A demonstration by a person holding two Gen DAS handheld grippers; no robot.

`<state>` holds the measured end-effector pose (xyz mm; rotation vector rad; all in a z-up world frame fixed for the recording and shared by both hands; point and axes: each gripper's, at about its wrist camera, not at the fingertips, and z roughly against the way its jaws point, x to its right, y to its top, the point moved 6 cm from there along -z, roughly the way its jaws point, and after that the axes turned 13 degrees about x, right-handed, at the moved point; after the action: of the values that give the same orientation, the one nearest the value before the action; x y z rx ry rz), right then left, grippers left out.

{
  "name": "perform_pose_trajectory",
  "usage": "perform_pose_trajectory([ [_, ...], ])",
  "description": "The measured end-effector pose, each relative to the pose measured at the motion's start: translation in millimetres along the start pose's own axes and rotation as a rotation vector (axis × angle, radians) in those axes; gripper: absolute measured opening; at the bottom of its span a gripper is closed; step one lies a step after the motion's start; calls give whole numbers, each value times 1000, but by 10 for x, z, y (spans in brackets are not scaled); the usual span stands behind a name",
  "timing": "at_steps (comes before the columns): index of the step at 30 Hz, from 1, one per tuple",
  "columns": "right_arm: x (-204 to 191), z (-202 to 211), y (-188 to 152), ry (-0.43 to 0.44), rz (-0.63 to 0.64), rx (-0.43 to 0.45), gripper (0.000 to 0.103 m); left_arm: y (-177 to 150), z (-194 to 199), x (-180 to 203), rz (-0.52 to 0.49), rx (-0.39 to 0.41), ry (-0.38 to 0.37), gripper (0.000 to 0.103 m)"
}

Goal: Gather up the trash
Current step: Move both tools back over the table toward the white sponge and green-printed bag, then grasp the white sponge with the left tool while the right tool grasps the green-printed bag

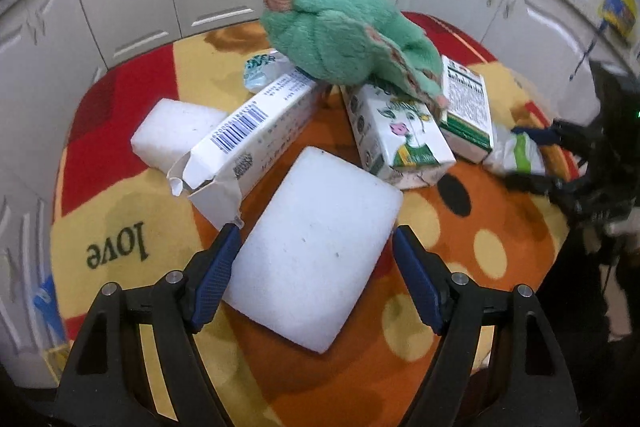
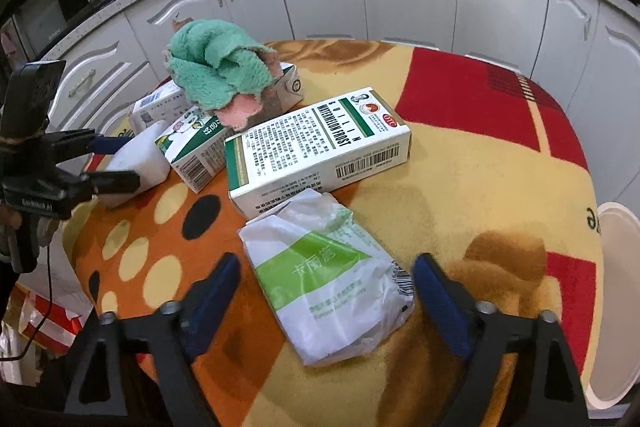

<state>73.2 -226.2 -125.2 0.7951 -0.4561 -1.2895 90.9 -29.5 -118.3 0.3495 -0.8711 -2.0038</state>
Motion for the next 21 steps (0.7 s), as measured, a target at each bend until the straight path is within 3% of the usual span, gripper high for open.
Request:
perform_pose_trajectory([
  [3,32,55,-26,-10,2,10,63,-15,-3,18,-29,1,17,77],
  [6,42,129,-32,-9,-8,24,52,-55,-33,0,-38,-3,70,68],
  [9,-1,230,-17,5,-12,48,50,-40,53,22,-25,15,64,66],
  [12,-40,370,9,15,-15,77,50,15,217,78,29,43,-6,65],
  [14,-35,452,42,21,-23,98,50,77,332,135,32,73,-14,65],
  [21,12,666,124,15,-43,149,50,316,520,526,35,133,-77,66],
])
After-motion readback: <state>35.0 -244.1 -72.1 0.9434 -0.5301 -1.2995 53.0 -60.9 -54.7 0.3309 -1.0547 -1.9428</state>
